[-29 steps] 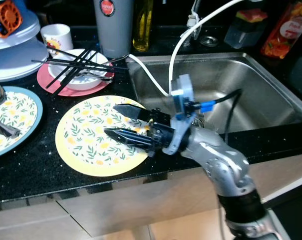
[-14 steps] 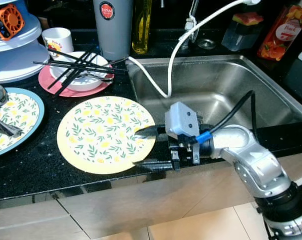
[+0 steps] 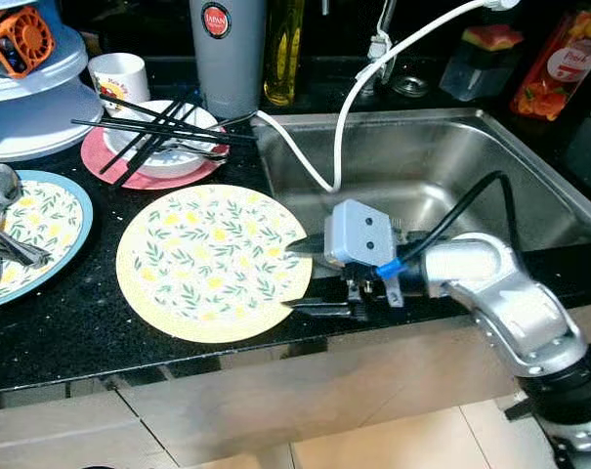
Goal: Kitchen organization
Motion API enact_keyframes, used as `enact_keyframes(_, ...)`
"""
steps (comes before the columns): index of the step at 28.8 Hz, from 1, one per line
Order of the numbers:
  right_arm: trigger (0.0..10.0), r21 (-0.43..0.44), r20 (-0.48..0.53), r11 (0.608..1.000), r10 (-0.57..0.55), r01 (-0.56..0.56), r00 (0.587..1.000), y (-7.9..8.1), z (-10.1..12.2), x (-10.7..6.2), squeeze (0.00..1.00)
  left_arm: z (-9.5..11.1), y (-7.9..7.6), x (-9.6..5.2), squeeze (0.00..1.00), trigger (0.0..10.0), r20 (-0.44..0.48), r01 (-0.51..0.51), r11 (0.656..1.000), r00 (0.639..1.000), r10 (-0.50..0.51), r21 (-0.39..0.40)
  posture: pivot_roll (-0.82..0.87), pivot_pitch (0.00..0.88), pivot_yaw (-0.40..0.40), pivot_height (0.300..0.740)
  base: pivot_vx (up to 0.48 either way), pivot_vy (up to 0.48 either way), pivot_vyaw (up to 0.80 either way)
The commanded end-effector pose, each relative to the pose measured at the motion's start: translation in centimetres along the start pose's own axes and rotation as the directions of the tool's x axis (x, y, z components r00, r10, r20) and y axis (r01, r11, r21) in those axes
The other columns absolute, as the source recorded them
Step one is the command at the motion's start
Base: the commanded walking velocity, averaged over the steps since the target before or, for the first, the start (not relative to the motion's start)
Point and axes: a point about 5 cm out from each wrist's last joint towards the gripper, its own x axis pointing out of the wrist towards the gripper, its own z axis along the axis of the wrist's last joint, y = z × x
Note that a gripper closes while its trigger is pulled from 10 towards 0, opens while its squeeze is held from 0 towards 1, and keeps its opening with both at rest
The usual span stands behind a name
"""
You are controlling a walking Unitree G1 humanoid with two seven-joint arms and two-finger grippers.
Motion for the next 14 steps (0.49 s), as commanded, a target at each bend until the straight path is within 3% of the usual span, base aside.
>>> enact_keyframes(1, 10.0, -0.019, -0.083, 0.999, 0.035, -0.036, 0.996, 0.31, -1.1, 0.24, 0.0, -0.33, -0.57, 0.08, 0.0, 10.0, -0.01, 0.016, 1.0, 1.0, -0.016, 0.007, 0.09, 0.069, -0.074, 0.74, 0.0, 0.0, 0.0)
enact_keyframes(14, 10.0, -0.113, -0.155, 0.992, 0.04, -0.058, 0.987, 0.03, -0.96, 0.2, 0.0, -0.21, -0.89, 0.11, 0.0, 10.0, -0.005, 0.025, 1.0, 1.0, -0.025, -0.005, 0.08, 0.07, -0.092, 0.74, 0.0, 0.0, 0.0)
